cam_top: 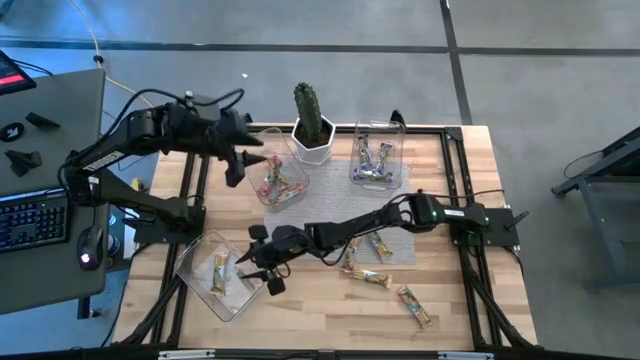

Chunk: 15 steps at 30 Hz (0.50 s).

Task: Pick and place Granola Bars by type
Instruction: Put the yellow granola bar into the bottom transparent bin, then adjust the bottom transparent bin

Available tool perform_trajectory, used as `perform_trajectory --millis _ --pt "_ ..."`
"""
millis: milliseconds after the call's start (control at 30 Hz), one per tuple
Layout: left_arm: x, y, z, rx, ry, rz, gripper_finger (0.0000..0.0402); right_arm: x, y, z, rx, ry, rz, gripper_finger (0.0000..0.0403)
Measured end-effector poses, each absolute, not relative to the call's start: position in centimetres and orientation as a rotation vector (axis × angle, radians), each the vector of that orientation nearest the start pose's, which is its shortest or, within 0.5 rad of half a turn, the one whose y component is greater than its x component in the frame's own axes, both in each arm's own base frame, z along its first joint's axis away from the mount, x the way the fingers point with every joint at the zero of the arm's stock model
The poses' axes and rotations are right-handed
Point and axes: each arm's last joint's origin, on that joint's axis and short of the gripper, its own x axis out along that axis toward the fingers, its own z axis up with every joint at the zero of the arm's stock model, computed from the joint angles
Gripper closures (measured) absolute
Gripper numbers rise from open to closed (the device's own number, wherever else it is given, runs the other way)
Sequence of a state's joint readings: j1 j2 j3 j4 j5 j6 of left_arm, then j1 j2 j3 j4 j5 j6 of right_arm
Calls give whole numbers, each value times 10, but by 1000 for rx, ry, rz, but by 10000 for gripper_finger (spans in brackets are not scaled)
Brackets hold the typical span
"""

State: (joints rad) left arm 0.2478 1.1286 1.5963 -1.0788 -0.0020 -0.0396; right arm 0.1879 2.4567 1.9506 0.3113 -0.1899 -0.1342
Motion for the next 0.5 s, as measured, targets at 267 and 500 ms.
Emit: perform_trajectory --millis 267,500 --pt "154 33 430 -366 886 235 239 544 110 211 -131 186 411 226" --pt "147 0 422 -445 1040 213 309 513 98 267 -206 367 292 226"
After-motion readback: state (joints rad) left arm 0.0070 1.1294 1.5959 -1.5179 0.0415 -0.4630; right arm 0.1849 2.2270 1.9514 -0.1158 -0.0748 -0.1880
